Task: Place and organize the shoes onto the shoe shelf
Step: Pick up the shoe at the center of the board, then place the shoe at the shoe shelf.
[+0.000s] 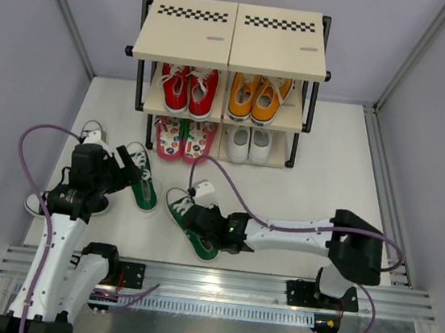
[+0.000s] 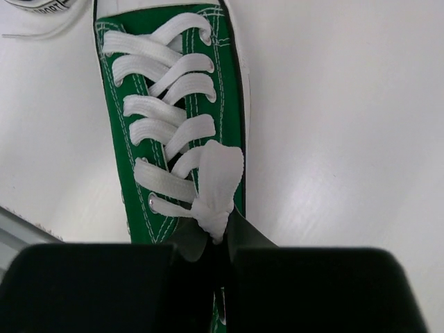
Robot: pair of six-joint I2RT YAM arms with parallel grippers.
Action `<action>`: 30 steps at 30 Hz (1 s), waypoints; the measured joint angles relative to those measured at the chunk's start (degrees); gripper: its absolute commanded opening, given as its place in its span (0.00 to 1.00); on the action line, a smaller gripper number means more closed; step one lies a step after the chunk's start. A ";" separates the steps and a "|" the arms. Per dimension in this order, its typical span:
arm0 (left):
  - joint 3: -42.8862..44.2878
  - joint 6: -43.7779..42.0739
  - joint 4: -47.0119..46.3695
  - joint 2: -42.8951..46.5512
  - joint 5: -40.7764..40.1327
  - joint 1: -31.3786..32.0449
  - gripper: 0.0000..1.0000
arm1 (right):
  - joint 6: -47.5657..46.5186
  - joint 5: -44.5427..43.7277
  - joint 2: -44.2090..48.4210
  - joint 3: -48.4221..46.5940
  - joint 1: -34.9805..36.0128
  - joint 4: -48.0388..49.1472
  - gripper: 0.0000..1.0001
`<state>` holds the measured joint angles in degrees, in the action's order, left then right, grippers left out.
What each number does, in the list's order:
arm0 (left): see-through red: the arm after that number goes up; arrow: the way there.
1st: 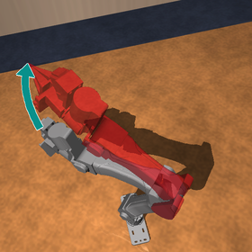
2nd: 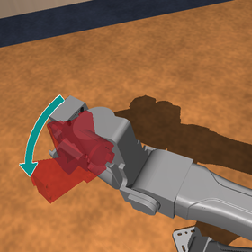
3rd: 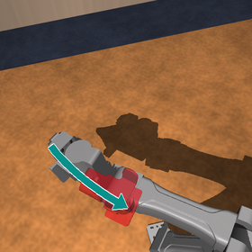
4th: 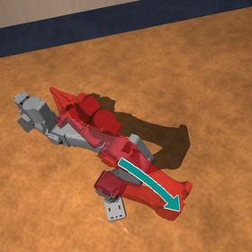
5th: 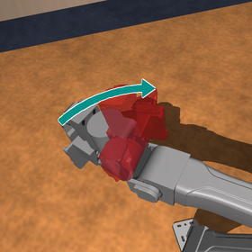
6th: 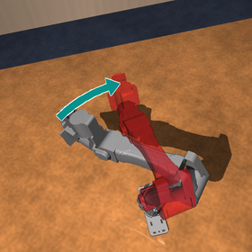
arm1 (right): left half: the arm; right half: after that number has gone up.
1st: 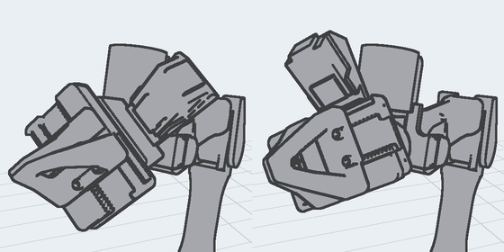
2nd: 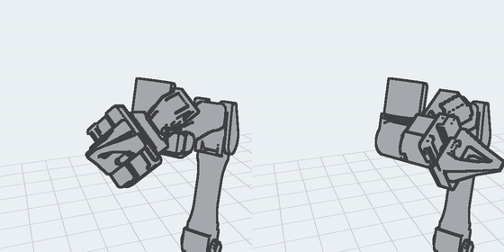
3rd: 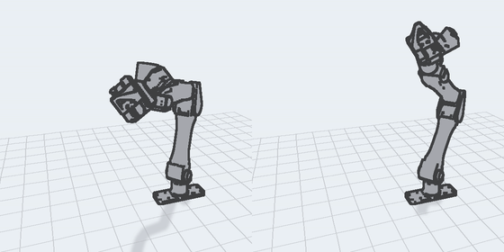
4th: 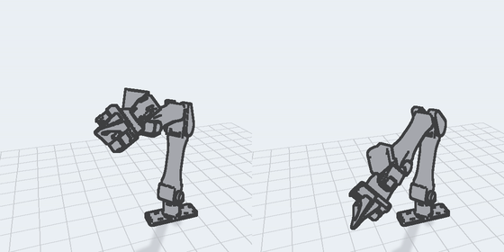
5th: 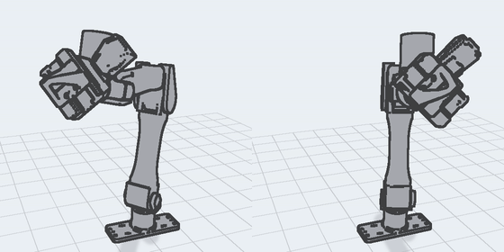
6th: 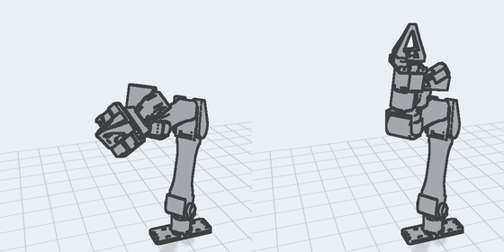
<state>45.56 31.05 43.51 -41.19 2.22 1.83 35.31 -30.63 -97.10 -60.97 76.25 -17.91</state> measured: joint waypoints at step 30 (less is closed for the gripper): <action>-0.07 0.28 0.04 5.38 -4.83 0.00 0.80 | -19.41 -4.96 17.57 -36.50 -1.60 -11.26 0.03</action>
<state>45.50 31.33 43.55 -35.81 -2.61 1.83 15.90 -35.59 -79.53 -97.47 74.65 -29.17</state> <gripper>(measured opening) 0.798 0.038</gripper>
